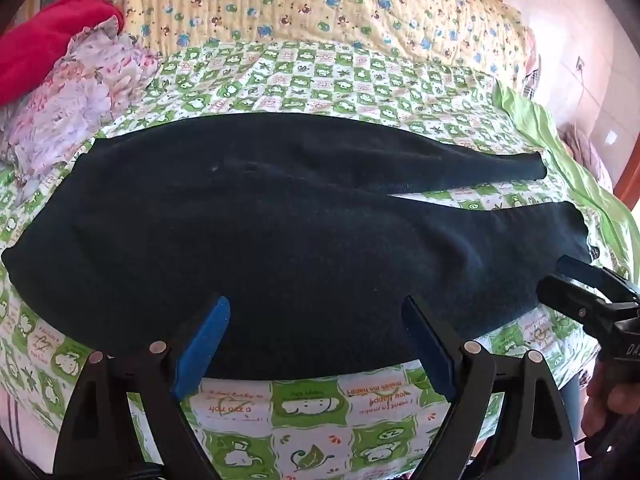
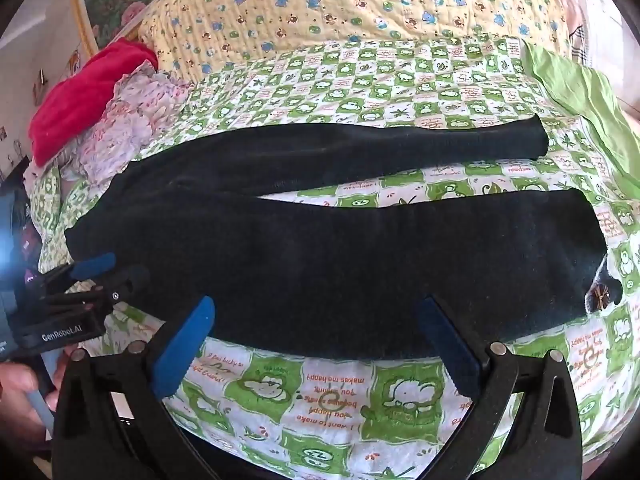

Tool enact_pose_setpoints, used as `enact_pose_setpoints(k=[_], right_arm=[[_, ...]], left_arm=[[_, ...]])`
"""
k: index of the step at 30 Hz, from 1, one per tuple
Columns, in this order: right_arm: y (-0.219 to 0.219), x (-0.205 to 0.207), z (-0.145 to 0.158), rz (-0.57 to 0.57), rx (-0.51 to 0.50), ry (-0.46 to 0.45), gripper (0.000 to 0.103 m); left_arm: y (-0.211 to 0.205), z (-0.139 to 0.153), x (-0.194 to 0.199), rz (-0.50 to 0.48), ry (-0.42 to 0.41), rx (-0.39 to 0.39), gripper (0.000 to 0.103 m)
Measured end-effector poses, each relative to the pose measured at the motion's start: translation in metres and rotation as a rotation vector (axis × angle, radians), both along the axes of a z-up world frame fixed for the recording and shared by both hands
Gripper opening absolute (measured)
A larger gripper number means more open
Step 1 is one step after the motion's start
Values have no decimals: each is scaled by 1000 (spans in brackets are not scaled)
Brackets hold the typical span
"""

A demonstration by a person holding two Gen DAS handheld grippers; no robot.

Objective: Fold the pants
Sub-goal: 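Position both grippers over the waistband of the dark navy pants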

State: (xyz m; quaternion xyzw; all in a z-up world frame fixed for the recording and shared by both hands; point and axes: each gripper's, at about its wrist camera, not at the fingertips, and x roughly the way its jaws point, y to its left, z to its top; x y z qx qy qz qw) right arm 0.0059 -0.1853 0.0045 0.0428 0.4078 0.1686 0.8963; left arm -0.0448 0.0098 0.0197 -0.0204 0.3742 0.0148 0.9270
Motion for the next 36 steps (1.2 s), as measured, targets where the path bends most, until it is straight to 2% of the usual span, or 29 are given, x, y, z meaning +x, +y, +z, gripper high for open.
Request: enact_pose_setpoints(k=[2,4,5,36], right_arm=[[-2,1,1,-3,2,-1,103],[-3,2,1,-4,7,3,103],[-4,3,1,-5,11,5,103],[19,-6,-2,17,5,6,103]], left_arm=[[-4,3,-14,-1,-7,14,88],[-12,-21,40,-9,55,-22,88],[-9,-23,46,-14,64,-34,88],[-2,-25,49,7,73,-44,88]])
